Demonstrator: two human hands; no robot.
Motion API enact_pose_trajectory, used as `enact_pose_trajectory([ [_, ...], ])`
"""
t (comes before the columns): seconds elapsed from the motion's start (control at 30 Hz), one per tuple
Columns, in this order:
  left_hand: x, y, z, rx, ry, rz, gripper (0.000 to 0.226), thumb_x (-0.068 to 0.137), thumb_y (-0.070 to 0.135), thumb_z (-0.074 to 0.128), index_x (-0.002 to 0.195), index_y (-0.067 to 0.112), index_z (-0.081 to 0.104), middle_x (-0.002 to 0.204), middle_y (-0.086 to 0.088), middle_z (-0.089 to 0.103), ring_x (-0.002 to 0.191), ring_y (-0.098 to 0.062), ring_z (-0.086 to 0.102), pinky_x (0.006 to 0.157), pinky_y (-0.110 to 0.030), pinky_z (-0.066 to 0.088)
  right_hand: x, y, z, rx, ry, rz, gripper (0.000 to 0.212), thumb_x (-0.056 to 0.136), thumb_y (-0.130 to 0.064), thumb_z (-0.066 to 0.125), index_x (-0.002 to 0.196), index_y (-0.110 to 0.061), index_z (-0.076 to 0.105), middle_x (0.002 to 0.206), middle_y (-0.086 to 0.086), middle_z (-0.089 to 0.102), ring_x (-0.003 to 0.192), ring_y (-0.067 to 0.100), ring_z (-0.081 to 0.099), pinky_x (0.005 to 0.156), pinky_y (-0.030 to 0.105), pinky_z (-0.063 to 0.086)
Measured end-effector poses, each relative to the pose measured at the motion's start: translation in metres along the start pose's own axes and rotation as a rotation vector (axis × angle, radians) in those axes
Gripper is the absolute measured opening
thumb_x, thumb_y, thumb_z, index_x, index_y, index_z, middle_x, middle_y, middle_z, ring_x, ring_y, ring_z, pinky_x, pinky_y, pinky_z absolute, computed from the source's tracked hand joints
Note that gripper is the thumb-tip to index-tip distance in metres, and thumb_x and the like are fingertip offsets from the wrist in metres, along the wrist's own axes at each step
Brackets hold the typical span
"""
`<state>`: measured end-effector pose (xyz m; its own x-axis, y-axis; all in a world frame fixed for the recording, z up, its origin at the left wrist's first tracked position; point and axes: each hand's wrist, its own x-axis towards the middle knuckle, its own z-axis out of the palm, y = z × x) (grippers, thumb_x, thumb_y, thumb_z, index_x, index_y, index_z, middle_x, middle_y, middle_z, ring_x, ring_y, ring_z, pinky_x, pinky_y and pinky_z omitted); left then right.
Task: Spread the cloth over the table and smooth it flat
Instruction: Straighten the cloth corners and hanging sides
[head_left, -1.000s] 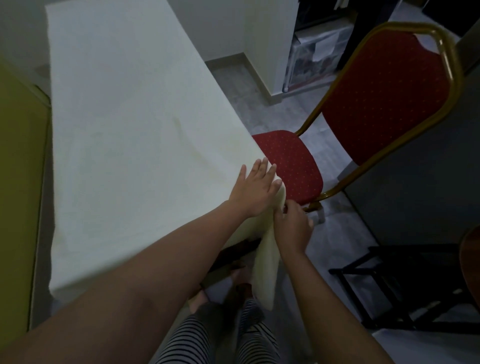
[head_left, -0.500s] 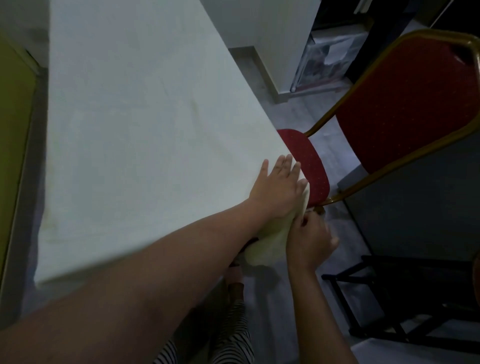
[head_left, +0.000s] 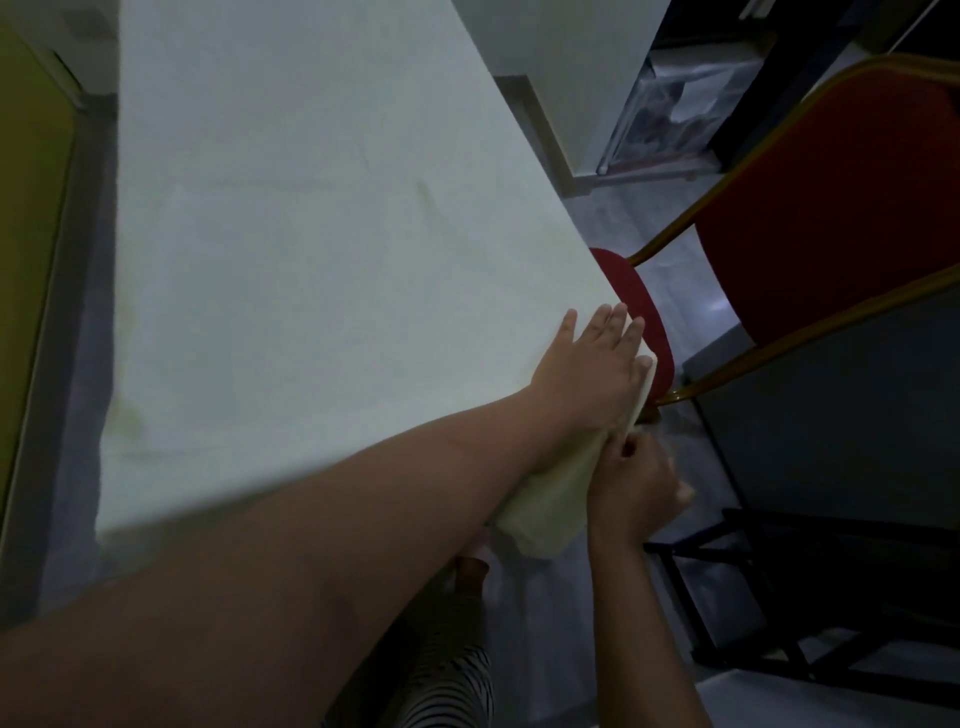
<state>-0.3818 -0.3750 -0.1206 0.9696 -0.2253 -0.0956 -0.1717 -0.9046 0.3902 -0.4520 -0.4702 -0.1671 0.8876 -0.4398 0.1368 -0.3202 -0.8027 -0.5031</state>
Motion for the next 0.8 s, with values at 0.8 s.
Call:
enact_pose_trajectory([
  [0.8,-0.295,-0.125,-0.035,-0.136,0.918,-0.794,0.046,0.093,0.014,0.04,0.139,0.008,0.044,0.149,-0.015,0.04,0.14,-0.027,0.033,0.115,-0.046,0.021,-0.011,-0.061,-0.082,0.233,-0.27,-0.552,0.018,0.088,-0.008,0.054,0.095,-0.014,0.069,0.086,0.0,0.069,0.08,0.018,0.061,0.088,0.029,0.033],
])
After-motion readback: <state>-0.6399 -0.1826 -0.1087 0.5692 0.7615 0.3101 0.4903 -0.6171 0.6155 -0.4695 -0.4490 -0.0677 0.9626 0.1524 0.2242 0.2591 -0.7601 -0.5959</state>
